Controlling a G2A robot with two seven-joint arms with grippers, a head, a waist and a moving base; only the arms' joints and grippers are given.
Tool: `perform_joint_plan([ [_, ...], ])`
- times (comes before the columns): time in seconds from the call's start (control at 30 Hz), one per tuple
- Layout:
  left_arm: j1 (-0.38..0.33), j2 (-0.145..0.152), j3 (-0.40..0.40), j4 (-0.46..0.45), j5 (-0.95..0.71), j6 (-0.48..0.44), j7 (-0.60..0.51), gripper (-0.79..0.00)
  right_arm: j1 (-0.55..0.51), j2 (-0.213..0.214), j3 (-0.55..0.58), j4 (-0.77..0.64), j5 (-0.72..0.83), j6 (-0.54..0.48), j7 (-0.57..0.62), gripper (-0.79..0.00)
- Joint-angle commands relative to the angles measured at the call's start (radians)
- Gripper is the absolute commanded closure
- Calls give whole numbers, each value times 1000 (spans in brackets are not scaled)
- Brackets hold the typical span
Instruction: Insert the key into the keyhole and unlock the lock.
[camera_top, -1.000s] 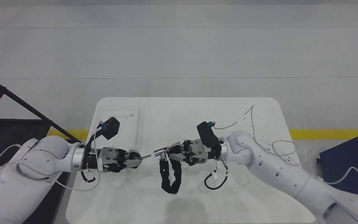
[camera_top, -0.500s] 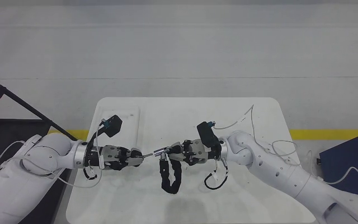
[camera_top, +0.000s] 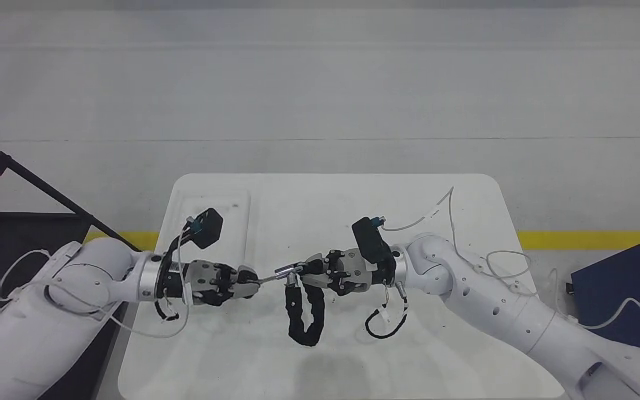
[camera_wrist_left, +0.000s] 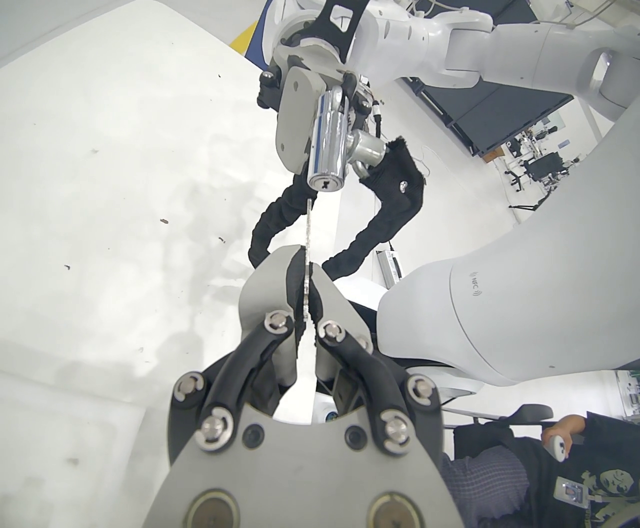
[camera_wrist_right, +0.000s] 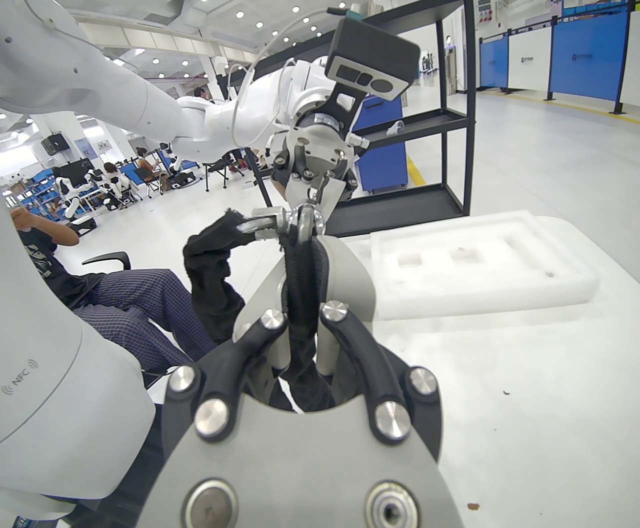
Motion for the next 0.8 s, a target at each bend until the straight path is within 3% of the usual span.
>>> perform_joint_plan([
  [0.0, 7, 1, -6, -3, -5, -6, 6, 0, 0, 0, 0, 0, 0, 0, 0, 0],
  [0.77, 16, -1, -22, -4, -12, -15, 21, 0, 0, 0, 0, 0, 0, 0, 0, 0],
])
